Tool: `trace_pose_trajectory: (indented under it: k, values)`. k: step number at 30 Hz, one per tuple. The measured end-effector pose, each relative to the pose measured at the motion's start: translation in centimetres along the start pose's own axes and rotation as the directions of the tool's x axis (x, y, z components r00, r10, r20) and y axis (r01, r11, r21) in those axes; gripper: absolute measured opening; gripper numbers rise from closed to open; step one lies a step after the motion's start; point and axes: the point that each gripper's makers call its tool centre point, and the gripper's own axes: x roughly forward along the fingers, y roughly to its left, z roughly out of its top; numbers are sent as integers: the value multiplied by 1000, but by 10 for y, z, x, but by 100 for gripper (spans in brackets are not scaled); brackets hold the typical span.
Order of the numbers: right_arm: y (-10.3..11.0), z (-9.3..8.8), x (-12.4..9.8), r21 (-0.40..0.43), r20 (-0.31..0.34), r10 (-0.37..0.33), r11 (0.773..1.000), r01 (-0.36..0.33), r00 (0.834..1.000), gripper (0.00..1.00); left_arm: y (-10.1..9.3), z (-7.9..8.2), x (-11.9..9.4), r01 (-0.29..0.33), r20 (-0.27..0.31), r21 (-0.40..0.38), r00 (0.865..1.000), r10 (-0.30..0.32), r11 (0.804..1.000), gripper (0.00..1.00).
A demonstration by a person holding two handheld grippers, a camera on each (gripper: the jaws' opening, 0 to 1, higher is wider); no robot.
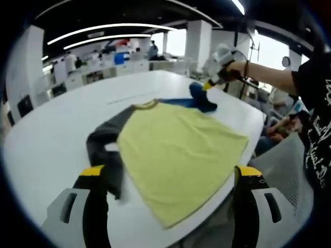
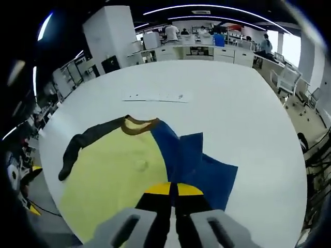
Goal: Fold the garment on the visible template until the final outline fits inside the template.
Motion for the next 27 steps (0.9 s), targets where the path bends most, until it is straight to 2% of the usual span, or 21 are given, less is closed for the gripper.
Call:
trace_pose_trajectory:
  k: [15,21,27]
  values:
    - [51,8,17,-104,-10,46,993,-47,999,0,-3,0,2,9,-2,0,1000,-9,1000,99]
    - [62,15,24,-128,-14,67,989,-68,998,0,-2,-1,1,6,-1,-3,1000,-6,1000,99]
    - [75,15,32,-185,-29,54,981,-59,998,0,-4,-2,5,19,-10,14,1000,-19,1000,99]
